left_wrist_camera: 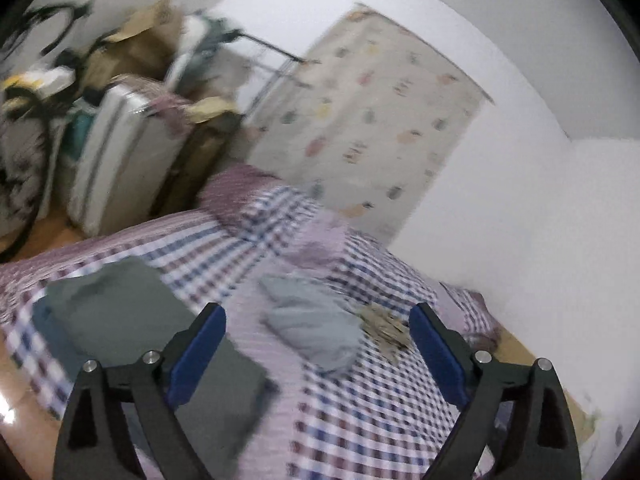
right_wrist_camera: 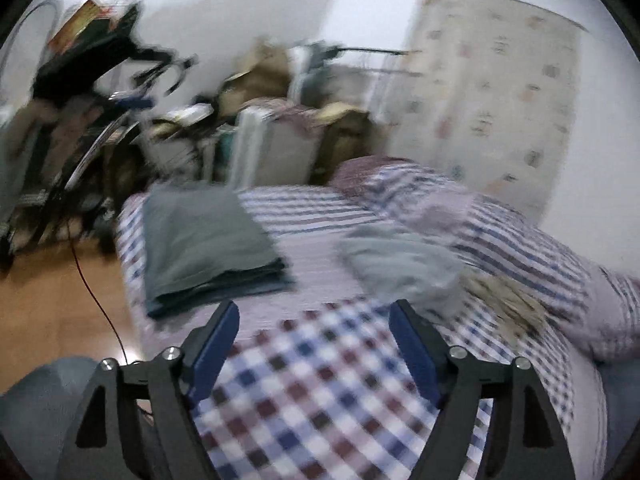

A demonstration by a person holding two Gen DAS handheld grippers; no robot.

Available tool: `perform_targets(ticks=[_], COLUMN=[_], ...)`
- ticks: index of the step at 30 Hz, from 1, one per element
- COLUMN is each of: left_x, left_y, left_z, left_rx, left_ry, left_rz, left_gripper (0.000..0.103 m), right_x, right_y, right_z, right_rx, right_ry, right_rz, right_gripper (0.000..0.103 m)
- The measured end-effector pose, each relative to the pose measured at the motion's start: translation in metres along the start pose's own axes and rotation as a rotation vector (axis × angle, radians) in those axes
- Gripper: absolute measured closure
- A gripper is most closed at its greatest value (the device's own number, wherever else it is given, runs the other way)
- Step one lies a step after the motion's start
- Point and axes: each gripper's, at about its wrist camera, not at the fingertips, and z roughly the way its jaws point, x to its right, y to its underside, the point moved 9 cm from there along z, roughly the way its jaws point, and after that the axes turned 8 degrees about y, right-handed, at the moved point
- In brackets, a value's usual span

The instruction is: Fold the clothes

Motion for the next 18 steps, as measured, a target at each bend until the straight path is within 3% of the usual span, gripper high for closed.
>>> perform_targets(ticks=[6, 8, 18], left_x=[0.127, 0.165, 0.321], left_y=[0.041, 0.06, 0.139], left_z=[0.053, 0.071, 0.152], left_rx=[-0.102, -0.135, -0.252], left_ry=[0.144, 0.184, 0.319], left_rz=[0.019, 0.028, 0.181], left_gripper=[0.007, 0.003, 0.001], right_x=[0.11, 0.148, 0.255], right_y=[0.006, 0.011, 0.028], right_z=[-0.05, -0.066, -0.122], right_rx=[0.006, 0.003, 0.053], right_ry=[0.122, 0.166, 0.293], right_rz=[0.192, 0.253, 0.386], right_gripper=[0.009, 0.009, 0.002])
